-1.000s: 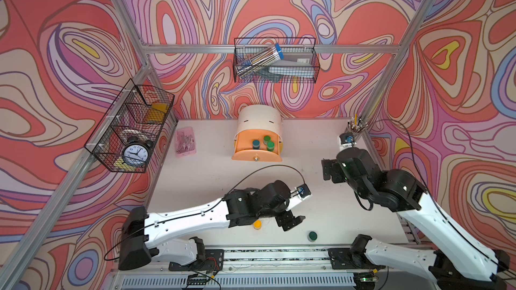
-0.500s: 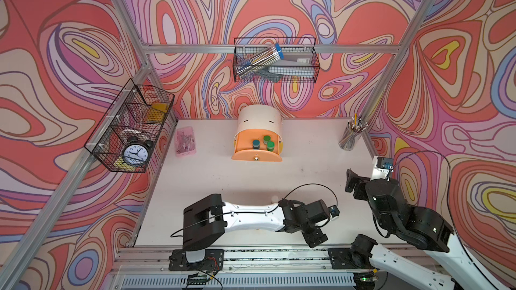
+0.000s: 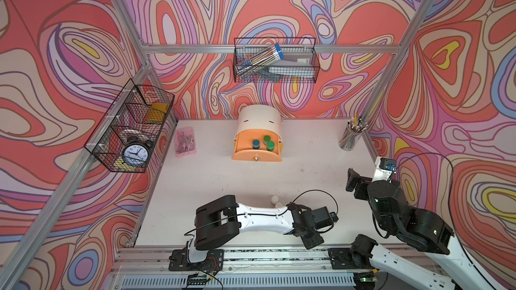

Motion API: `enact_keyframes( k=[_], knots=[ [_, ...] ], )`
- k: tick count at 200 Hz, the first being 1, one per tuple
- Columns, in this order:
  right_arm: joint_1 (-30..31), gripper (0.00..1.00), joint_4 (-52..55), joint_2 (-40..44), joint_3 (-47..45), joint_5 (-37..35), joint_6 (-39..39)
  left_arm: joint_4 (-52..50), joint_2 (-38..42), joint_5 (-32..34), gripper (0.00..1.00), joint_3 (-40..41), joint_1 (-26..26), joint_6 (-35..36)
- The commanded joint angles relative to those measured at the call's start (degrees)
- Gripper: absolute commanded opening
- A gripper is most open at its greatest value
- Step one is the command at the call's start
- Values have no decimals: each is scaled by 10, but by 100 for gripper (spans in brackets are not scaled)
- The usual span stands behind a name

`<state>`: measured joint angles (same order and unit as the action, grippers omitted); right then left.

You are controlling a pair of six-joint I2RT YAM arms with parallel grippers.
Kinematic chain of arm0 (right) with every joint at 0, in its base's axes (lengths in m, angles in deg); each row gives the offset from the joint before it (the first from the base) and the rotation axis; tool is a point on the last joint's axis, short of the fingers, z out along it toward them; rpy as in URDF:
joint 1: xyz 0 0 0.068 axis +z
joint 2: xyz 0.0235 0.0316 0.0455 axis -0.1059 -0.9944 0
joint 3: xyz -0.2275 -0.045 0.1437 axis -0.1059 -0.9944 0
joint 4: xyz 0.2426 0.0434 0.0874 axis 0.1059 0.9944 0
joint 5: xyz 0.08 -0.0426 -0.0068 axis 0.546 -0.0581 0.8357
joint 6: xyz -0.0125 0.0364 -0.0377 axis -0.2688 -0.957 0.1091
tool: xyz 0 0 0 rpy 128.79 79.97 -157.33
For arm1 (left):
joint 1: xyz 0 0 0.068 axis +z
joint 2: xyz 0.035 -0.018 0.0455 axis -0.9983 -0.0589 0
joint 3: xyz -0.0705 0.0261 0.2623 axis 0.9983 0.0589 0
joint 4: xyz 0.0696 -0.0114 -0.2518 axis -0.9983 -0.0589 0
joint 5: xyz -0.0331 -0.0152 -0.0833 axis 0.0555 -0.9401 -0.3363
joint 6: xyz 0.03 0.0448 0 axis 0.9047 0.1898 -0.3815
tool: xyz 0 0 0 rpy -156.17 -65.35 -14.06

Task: Put the paint cans in the drawer according to color
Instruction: Pick up the paint can at the center of the board.

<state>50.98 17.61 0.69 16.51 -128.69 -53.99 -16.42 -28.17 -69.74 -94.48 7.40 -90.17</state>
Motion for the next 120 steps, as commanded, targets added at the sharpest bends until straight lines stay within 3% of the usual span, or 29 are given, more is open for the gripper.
enact_keyframes(
  k=[1,30,62,100,120],
  knots=[
    [-2,98,-5,5,-7,-13,-4,-11,-16,18,64,-21,-4,-9],
    [-3,98,-2,7,-7,-13,-6,-10,-30,30,58,-30,-5,-12],
    [-3,98,-1,9,-7,-12,-7,-10,-37,42,43,-26,-5,-17],
    [-2,98,1,11,-7,-12,-7,-22,-37,39,42,-28,-7,-17],
    [-3,98,1,11,-7,-12,-7,-21,-37,49,26,-28,-7,-14]
  ],
)
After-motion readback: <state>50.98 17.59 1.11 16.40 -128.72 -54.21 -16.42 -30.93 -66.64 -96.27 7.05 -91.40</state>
